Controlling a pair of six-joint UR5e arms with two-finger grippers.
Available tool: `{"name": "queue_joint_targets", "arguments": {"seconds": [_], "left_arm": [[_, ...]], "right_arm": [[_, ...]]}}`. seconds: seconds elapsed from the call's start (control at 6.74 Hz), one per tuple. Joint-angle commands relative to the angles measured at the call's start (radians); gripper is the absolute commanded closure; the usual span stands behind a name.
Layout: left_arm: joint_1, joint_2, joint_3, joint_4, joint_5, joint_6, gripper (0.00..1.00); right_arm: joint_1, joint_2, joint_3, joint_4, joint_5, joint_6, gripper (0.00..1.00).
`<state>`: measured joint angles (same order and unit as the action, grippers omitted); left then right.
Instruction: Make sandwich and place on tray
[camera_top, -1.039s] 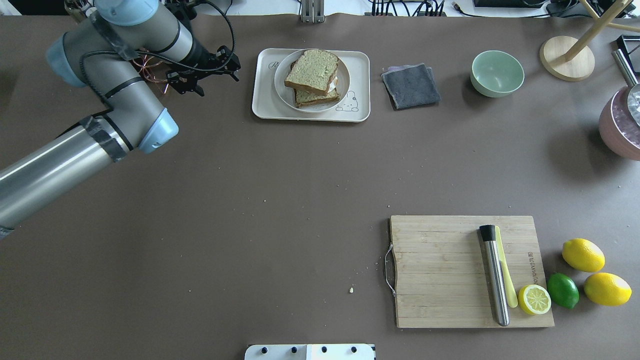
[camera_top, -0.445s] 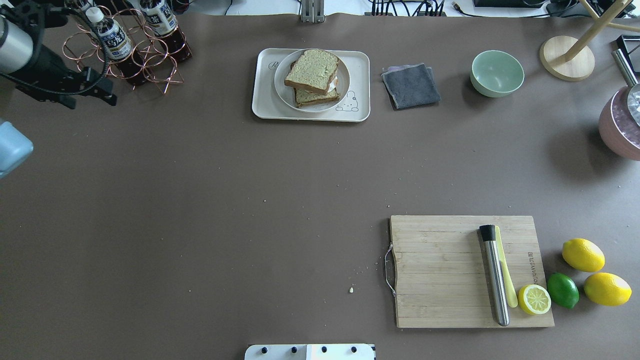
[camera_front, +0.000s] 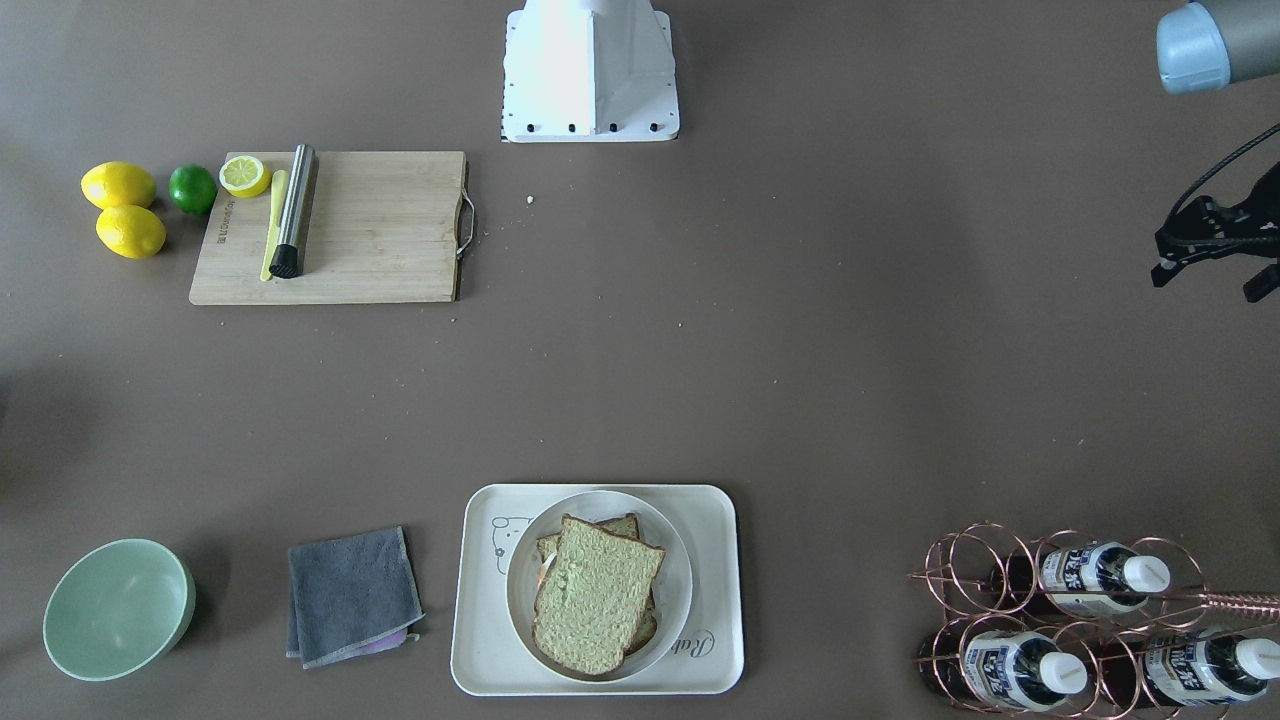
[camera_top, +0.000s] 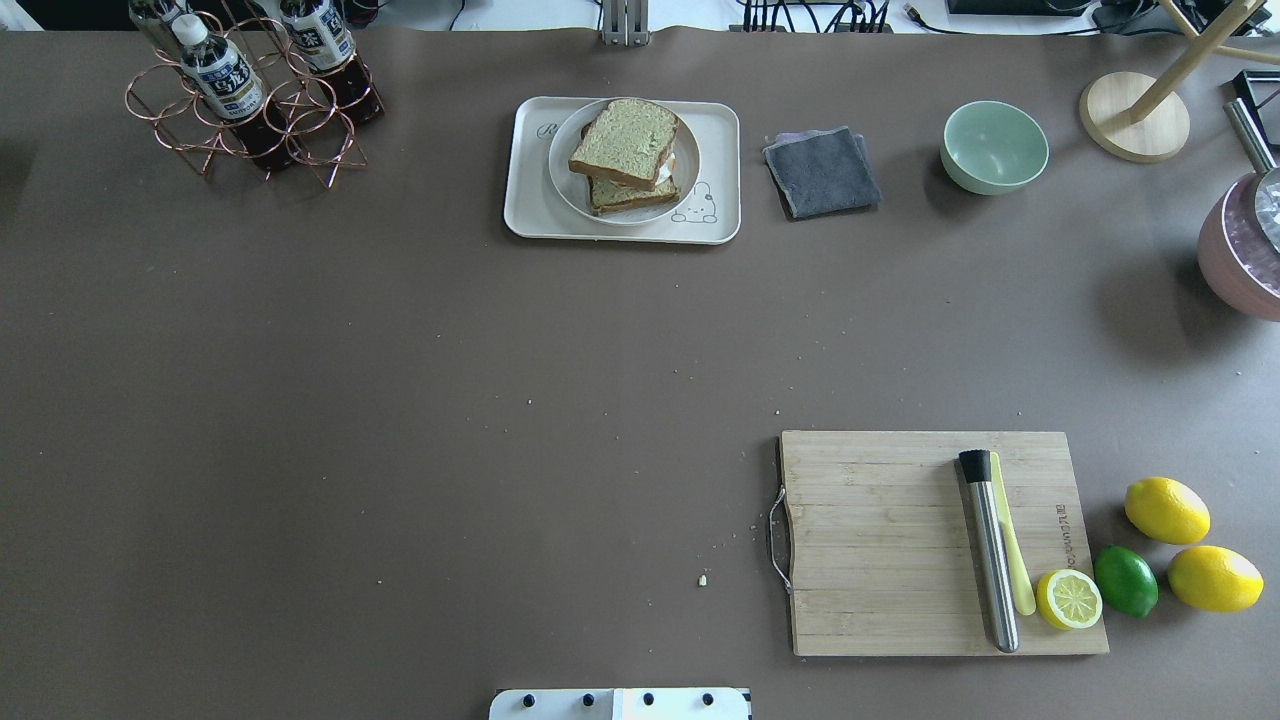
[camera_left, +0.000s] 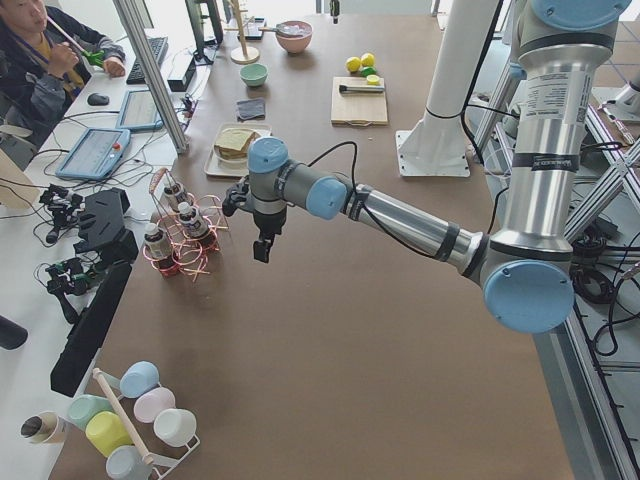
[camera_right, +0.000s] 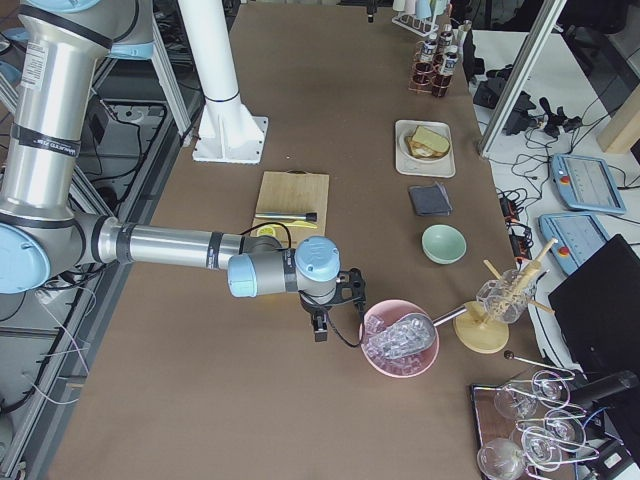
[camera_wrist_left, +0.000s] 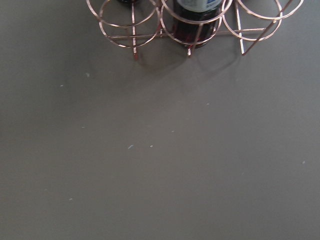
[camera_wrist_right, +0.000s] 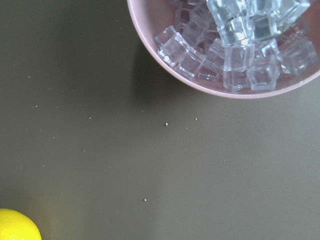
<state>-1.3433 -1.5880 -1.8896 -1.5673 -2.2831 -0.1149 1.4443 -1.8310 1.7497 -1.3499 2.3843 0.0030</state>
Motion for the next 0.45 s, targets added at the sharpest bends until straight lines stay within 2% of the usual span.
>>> {"name": "queue_joint_targets", "arguments": {"seconds": [0.0,0.3], "left_arm": [[-0.125,0.104,0.015,0.077,-0.038,0.274,0.03],[-0.203,0.167,0.073,0.079,-0.039,0.420,0.03]], "right_arm": [[0.002,0.003,-0.001,0.000,-0.020,0.000,0.00],[0.011,-0.007,-0.004,-0.002,-0.030,-0.027,0.00]]}}
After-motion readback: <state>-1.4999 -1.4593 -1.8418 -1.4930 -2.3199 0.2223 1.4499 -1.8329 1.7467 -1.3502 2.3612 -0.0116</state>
